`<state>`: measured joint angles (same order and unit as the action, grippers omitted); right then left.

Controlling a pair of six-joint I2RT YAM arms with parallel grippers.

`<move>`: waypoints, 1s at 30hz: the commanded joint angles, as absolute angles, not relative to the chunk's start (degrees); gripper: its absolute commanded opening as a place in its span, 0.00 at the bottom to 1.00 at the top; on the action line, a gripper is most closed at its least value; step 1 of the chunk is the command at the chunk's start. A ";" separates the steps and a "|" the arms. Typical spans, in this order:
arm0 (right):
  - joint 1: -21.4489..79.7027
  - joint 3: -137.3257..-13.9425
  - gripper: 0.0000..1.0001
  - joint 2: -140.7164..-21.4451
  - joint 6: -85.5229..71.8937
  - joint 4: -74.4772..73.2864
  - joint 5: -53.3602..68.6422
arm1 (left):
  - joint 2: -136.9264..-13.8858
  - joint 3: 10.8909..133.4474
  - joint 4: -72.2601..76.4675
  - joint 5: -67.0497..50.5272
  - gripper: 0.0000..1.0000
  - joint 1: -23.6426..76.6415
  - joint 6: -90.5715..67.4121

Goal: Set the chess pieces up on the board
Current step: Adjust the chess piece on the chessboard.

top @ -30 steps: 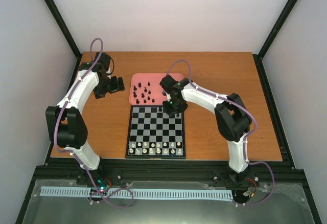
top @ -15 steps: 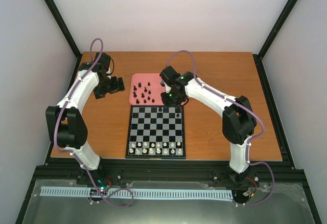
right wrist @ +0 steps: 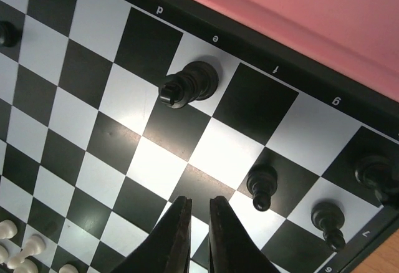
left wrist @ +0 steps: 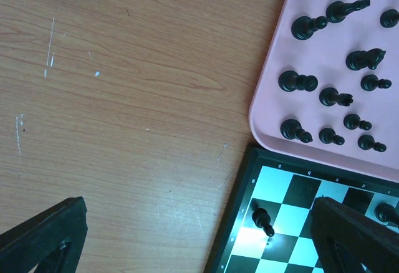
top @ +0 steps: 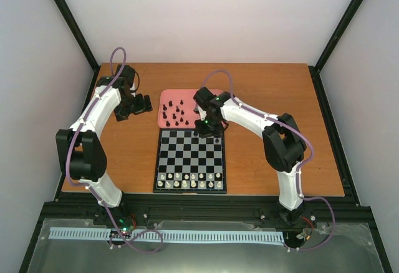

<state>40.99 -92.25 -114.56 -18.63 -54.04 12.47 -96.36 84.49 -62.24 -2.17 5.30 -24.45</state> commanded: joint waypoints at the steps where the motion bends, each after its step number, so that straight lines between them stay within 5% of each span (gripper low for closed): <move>1: 41.33 -92.13 0.10 -116.35 -18.24 -54.30 13.05 | -95.91 85.40 -61.47 -2.15 1.00 5.36 -25.05; 30: 41.32 -93.93 0.11 -117.63 -16.91 -57.33 8.52 | -96.51 85.43 -61.34 -2.36 1.00 5.36 -25.05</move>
<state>41.04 -93.06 -118.39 -18.04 -57.23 7.97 -96.38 84.49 -62.13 -2.17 5.30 -24.45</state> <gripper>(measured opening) 0.107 0.998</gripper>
